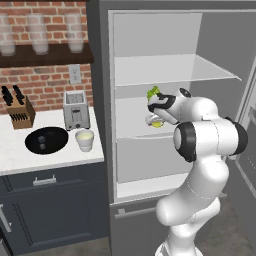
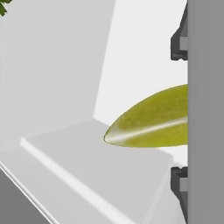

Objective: Grab a lemon wedge from the fridge and one ice cube from the ice bowl, and put them in the glass of lemonade.

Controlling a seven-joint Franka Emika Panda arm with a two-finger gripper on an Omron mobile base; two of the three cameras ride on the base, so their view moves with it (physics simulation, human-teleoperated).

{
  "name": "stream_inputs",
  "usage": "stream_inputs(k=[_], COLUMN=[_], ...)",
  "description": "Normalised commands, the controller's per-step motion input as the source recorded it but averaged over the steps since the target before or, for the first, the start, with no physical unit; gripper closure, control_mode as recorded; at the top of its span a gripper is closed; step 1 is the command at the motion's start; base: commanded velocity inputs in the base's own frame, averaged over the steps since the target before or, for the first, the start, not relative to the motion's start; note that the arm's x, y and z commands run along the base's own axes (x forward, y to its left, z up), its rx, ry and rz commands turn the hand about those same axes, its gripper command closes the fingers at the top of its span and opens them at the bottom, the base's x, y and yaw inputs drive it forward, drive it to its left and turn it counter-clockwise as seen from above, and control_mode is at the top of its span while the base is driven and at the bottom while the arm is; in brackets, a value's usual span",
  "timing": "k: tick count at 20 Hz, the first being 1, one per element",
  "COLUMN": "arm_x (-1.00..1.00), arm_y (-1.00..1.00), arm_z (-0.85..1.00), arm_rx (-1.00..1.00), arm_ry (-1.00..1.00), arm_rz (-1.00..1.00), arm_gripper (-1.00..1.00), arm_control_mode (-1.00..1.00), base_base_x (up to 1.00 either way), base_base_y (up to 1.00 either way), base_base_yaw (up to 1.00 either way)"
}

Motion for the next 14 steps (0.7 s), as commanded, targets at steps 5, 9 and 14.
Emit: stream_inputs(k=[5, 9, 14], arm_x=[0.00, 0.00, -0.04], arm_y=[0.03, 0.01, 0.00], arm_z=[-0.03, 0.00, 0.00], arm_rx=[0.00, 0.00, 0.00], arm_ry=[0.00, 0.00, 0.00], arm_rz=[0.00, 0.00, 0.00], arm_gripper=[1.00, 1.00, 1.00], arm_control_mode=[-1.00, -1.00, -1.00], base_base_x=[0.00, 0.00, 0.00], base_base_y=[0.00, 0.00, 0.00], base_base_yaw=[0.00, 0.00, 0.00])
